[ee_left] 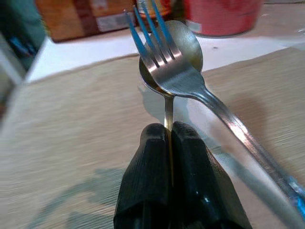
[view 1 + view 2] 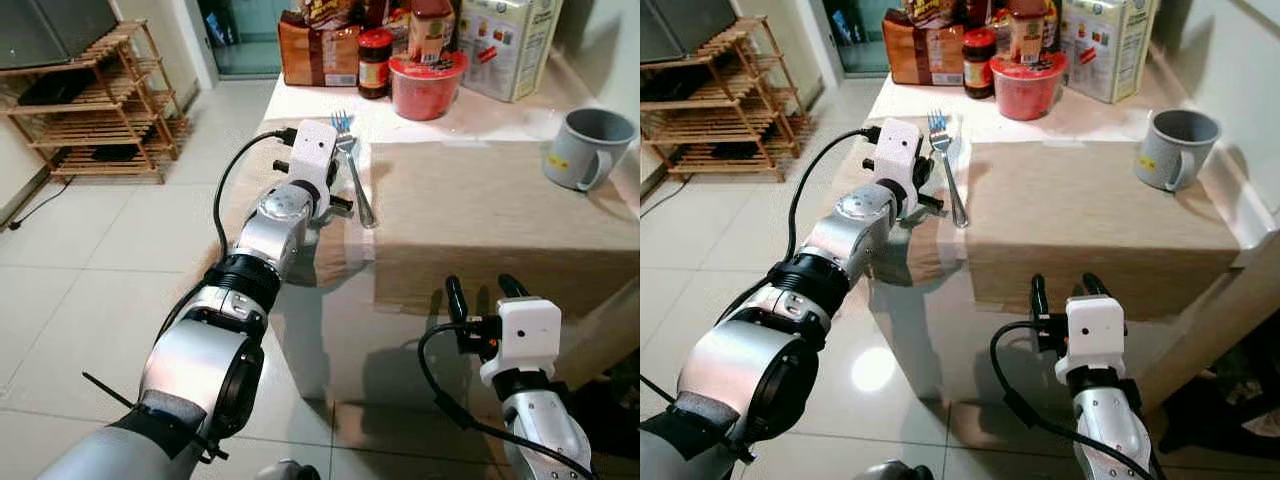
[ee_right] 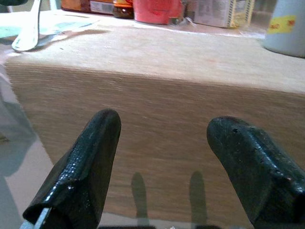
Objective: Setting the table
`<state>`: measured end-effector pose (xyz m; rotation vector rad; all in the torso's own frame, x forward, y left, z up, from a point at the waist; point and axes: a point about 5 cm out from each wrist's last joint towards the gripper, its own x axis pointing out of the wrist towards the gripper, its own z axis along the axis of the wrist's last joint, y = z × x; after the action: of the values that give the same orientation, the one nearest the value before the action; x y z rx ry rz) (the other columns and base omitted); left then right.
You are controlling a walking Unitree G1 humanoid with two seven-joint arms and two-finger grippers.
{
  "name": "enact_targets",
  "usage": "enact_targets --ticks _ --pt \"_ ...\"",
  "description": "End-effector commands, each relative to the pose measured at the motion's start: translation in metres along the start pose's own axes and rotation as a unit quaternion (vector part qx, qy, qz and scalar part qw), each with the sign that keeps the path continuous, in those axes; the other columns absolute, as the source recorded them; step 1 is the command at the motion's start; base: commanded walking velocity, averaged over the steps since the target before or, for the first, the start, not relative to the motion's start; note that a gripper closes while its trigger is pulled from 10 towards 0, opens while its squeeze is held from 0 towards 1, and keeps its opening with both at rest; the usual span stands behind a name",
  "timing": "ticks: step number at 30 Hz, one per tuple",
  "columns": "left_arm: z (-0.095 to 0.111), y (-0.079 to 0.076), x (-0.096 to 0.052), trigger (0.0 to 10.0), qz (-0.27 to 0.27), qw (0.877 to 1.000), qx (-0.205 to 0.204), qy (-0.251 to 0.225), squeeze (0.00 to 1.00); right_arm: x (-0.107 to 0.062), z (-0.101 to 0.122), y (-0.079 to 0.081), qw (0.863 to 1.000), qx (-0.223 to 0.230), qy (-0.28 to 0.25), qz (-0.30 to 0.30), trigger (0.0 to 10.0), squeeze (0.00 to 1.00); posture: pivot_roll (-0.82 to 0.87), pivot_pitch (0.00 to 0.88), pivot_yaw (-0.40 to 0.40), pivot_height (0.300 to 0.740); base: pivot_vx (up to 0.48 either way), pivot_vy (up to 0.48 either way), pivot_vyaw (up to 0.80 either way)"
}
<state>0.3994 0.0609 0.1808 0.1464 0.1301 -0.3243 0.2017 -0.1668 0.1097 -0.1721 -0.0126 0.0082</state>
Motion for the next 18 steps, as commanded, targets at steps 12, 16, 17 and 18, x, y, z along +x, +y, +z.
enact_targets --ticks 12,16,17,18 --pt "-0.012 0.013 0.0 0.0 0.008 0.992 0.11 0.054 0.0 0.0 0.0 0.005 1.0 0.005 0.0 0.004 10.0 0.0 -0.12 0.0 0.14 0.723 0.0 0.0 0.0" --pt "-0.008 0.019 0.001 0.0 -0.009 0.983 0.171 0.063 0.0 0.001 0.001 0.008 1.0 0.009 -0.002 0.0 10.0 0.0 -0.11 0.0 0.158 0.723 0.0 0.0 0.0" --pt "-0.005 0.019 0.002 0.0 -0.016 0.979 0.195 0.064 0.0 0.002 0.001 0.009 1.0 0.013 -0.002 -0.002 10.0 0.0 -0.11 0.0 0.169 0.723 0.0 0.0 0.0" --pt "-0.003 0.018 0.002 0.0 -0.021 0.976 0.206 0.065 0.0 0.002 0.001 0.01 1.0 0.014 -0.002 -0.002 10.0 0.0 -0.11 0.0 0.172 0.723 0.0 0.0 0.0"
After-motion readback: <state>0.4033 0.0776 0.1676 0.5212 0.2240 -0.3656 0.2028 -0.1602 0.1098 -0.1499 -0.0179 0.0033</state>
